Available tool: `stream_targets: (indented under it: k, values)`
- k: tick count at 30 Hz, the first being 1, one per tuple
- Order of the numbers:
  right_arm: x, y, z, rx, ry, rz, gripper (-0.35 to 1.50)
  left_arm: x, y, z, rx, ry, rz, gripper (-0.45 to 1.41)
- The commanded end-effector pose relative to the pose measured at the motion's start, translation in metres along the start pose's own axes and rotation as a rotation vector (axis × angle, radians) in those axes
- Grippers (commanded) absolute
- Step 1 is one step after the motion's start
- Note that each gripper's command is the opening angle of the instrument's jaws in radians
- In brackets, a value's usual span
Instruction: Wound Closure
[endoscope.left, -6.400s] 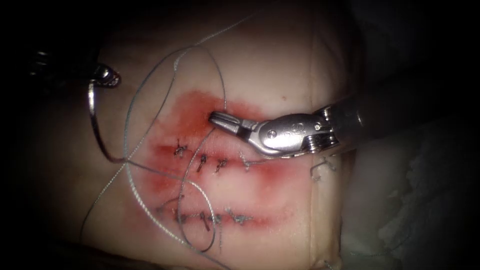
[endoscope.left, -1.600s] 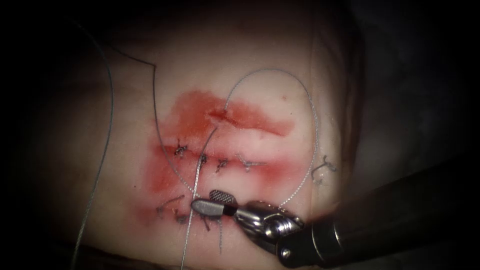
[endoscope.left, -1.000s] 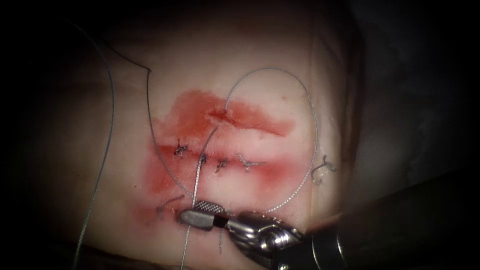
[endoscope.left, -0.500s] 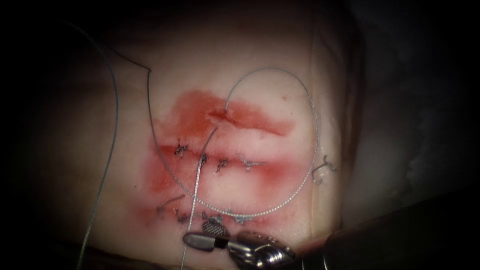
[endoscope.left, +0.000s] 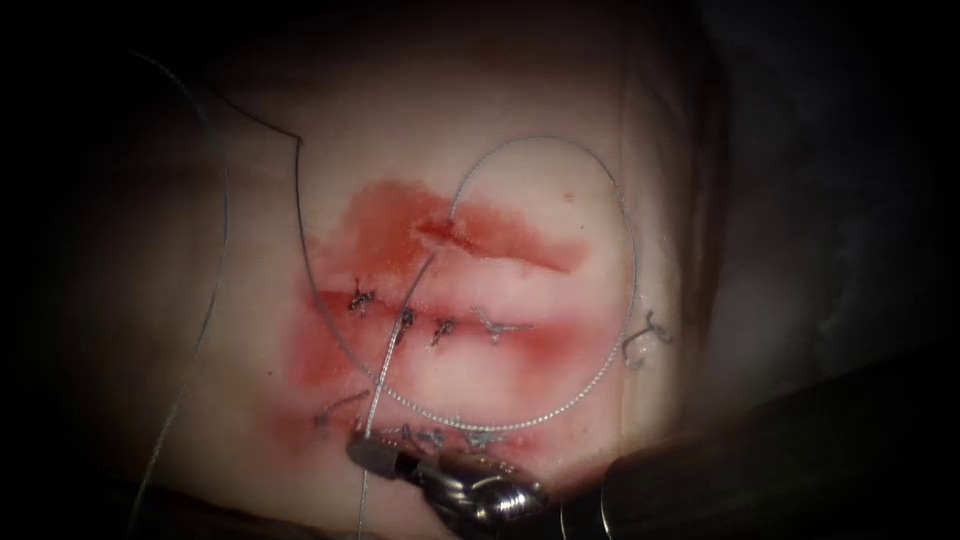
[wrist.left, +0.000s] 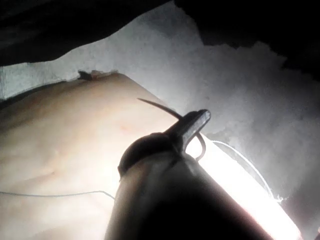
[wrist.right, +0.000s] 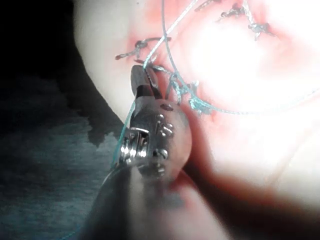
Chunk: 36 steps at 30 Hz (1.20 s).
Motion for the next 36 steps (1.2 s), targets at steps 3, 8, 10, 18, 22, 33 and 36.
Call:
stream_targets:
  k: [3, 8, 10, 18, 22, 33, 36]
  values:
    - [0.0002, 0.0004, -0.0009, -0.011, 0.013, 0.003, -0.35, -0.0003, 0.0004, 0.0008, 0.005, -0.002, 0.001, -0.45]
    - [-0.002, 0.0019, -0.0061, -0.051, 0.027, 0.021, -0.35, -0.0003, 0.0003, 0.0008, 0.006, -0.001, 0.001, -0.45]
    - [-0.0033, 0.0017, -0.0086, -0.053, 0.029, 0.015, -0.35, -0.0003, 0.0003, 0.0008, 0.006, -0.001, 0.001, -0.45]
    - [-0.0178, -0.0057, -0.0223, 0.029, -0.136, 0.02, -0.35, 0.0002, 0.0008, 0.001, -0.004, 0.004, 0.0, -0.45]
    - [-0.0236, -0.0106, -0.0286, 0.086, -0.219, 0.029, -0.35, 0.0006, 0.0011, 0.0012, -0.005, 0.005, -0.001, -0.45]
    - [-0.0316, -0.0294, -0.0435, 0.478, -0.307, -0.119, -0.35, 0.0008, 0.0015, 0.0012, -0.005, 0.011, -0.005, -0.45]
    - [-0.0325, -0.0327, -0.0469, 0.575, -0.314, -0.157, -0.35, 0.0008, 0.0014, 0.0012, -0.005, 0.012, -0.006, -0.45]
